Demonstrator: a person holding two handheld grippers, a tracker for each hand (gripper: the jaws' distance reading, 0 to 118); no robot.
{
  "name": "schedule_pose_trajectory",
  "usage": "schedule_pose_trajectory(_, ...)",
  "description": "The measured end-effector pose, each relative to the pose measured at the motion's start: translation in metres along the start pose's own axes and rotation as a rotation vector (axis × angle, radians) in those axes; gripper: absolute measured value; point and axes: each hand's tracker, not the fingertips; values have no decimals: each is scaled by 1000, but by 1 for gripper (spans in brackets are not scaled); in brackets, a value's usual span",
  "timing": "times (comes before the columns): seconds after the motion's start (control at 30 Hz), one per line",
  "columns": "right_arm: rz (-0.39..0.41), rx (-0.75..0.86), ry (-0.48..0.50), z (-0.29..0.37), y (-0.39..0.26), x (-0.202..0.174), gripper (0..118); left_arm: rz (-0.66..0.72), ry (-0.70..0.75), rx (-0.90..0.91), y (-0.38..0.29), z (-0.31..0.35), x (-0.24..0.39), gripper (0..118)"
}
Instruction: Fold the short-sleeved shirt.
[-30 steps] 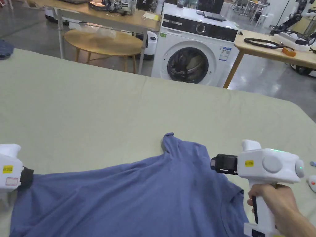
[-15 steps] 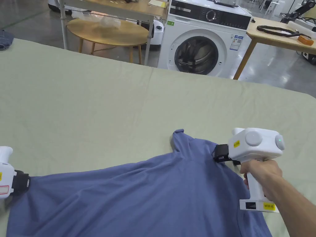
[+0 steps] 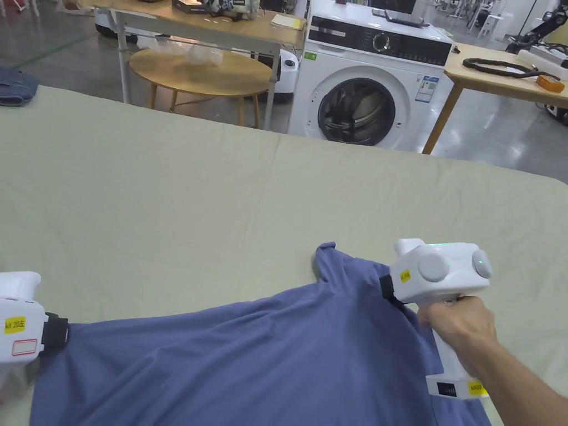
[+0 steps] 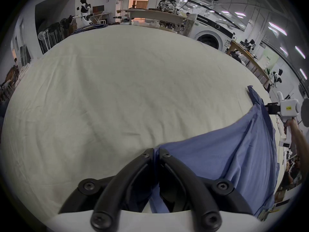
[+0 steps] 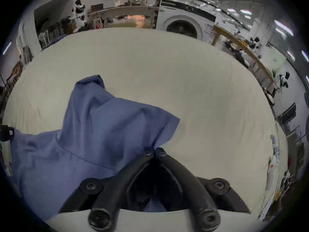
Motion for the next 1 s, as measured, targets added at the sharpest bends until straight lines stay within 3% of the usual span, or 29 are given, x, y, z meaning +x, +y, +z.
schedule_pose_trajectory(0.03, 4, 49, -72, 11, -3, 1, 0, -3, 6, 11, -1, 4, 1, 1)
schedule_pose_trajectory(0.13, -69, 171, -10, 63, -8, 7, 0, 6, -13, 102, -1, 28, 4, 1)
schedule_pose_trajectory(0.3, -112, 342, 30, 159, -7, 26, 0, -16, -8, 224, 11, 81, 21, 1)
schedule_pose_trajectory(0.47, -71, 475, 19, 245, -12, 32, 0, -71, -5, 364, 35, 145, 42, 1)
schedule_pose_trajectory(0.8, -98, 701, 31, 424, -31, 47, 0, -88, -40, 600, 94, 281, 64, 1)
schedule_pose_trajectory(1.0, -83, 793, -17, 501, -16, 57, 0, -109, -40, 694, 141, 338, 69, 1)
